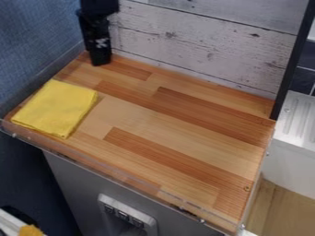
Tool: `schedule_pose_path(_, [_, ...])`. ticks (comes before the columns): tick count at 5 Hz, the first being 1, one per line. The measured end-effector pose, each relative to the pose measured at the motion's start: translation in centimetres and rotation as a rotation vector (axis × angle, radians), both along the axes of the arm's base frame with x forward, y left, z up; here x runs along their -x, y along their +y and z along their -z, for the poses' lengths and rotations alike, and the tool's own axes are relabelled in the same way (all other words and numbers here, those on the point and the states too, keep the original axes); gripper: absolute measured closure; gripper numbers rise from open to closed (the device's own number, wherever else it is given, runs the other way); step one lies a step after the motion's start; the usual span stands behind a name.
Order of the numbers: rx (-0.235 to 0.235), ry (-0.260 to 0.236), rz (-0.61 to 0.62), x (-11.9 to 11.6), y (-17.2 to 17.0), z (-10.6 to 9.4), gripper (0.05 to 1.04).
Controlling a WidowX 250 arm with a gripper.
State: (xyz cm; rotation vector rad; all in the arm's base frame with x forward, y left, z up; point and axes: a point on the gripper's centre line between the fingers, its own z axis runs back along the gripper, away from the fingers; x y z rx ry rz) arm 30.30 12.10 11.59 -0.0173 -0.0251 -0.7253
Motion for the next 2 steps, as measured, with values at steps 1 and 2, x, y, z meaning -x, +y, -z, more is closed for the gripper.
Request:
schedule_pose_path(1, [-0.008,-0.01,0.094,1.0,2.8,-0.6,0.085])
schedule_pose_path(2, [-0.009,-0.002,0.13,1.7,3.9,-0.7,0.085])
